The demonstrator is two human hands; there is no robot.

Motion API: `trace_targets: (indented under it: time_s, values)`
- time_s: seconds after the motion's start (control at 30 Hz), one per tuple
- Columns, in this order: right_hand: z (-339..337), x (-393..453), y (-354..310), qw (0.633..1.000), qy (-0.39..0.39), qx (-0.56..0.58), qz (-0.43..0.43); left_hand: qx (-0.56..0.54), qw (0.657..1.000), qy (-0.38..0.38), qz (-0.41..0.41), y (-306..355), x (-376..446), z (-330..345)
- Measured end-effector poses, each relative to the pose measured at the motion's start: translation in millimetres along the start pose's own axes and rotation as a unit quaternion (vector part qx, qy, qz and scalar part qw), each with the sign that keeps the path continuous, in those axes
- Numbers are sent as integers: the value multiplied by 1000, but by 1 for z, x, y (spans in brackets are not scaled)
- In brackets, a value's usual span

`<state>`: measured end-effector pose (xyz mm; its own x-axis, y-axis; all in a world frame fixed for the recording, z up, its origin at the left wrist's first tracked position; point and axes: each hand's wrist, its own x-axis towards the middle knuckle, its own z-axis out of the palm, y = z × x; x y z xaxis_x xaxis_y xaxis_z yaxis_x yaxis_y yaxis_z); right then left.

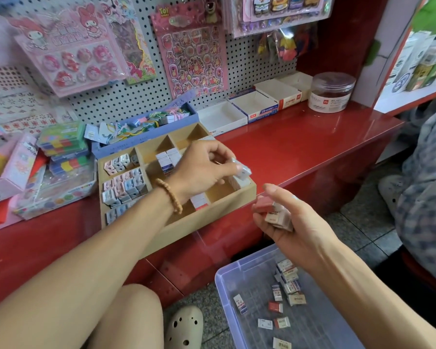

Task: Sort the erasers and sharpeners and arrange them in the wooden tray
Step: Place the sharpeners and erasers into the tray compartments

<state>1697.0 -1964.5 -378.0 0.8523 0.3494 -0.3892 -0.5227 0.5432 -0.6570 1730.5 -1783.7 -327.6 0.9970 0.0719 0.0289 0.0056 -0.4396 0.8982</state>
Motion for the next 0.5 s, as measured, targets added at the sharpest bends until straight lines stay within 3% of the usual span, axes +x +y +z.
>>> trace_targets:
  time_s: [0.13, 0.3, 0.5]
  values:
    - [-2, 1, -2, 1000, 17, 9, -5, 119, 992, 34, 17, -5, 13, -20]
    - [-5, 0, -3, 1000, 20, 19, -5, 316, 948, 2, 34, -9, 23, -14]
    - [-6, -1, -3, 1000, 17, -2, 6, 395, 916, 25, 66, -24, 34, 7]
